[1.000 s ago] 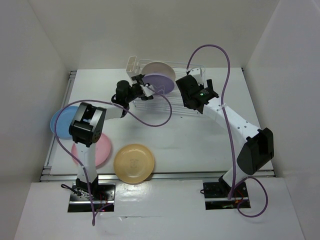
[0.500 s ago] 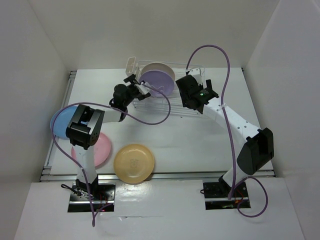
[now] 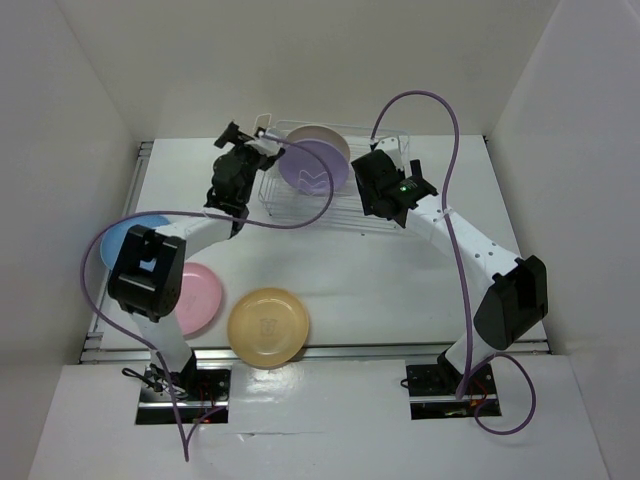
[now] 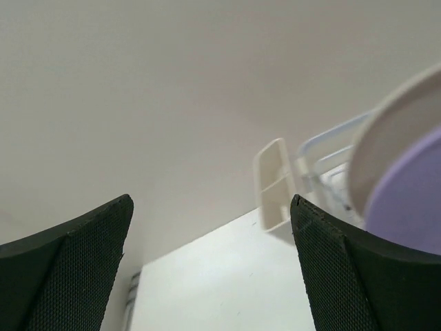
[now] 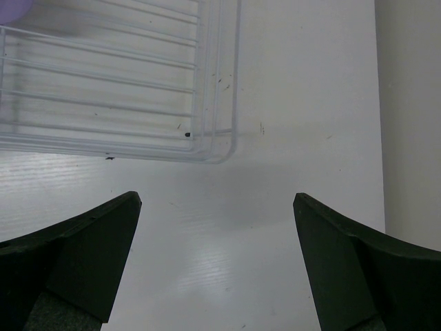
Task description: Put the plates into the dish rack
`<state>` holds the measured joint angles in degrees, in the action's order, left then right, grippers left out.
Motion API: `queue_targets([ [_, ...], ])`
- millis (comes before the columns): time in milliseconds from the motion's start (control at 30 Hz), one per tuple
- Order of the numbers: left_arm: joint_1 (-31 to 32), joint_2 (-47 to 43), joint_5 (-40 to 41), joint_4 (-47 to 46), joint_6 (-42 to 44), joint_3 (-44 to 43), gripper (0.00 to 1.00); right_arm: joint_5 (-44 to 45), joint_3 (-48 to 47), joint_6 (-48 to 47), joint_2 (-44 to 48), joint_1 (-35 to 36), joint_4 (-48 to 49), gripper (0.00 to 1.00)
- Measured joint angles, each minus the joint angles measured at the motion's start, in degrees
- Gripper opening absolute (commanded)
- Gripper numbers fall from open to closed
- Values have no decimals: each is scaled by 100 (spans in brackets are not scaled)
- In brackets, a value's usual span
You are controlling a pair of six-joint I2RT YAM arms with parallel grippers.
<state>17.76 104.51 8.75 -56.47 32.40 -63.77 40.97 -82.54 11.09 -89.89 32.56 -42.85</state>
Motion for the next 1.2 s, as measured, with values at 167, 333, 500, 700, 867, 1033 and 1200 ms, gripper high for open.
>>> queue_targets([
  [167,-90,-682,898,2420,-551,-874,100,-28,13,0,2,0,7,100],
  [333,-1156,-1578,81,5189,-2332,-1117,96,-66,321,0,92,0,37,100],
  [500,-2433,-2031,105,7298,-3851,-474,100,-175,420,0,101,0,46,100],
  [700,-3338,-2100,387,8992,-4863,761,100,-382,424,0,146,-9,79,100],
  [867,-3574,-1902,953,9326,-5292,610,100,-546,535,7,372,-9,131,100],
  [1033,-3508,-1617,1567,9141,-5412,433,100,-584,664,92,597,-9,125,100],
  [1200,-3543,-1255,2052,9005,-5528,422,100,-568,739,175,625,-9,107,100],
])
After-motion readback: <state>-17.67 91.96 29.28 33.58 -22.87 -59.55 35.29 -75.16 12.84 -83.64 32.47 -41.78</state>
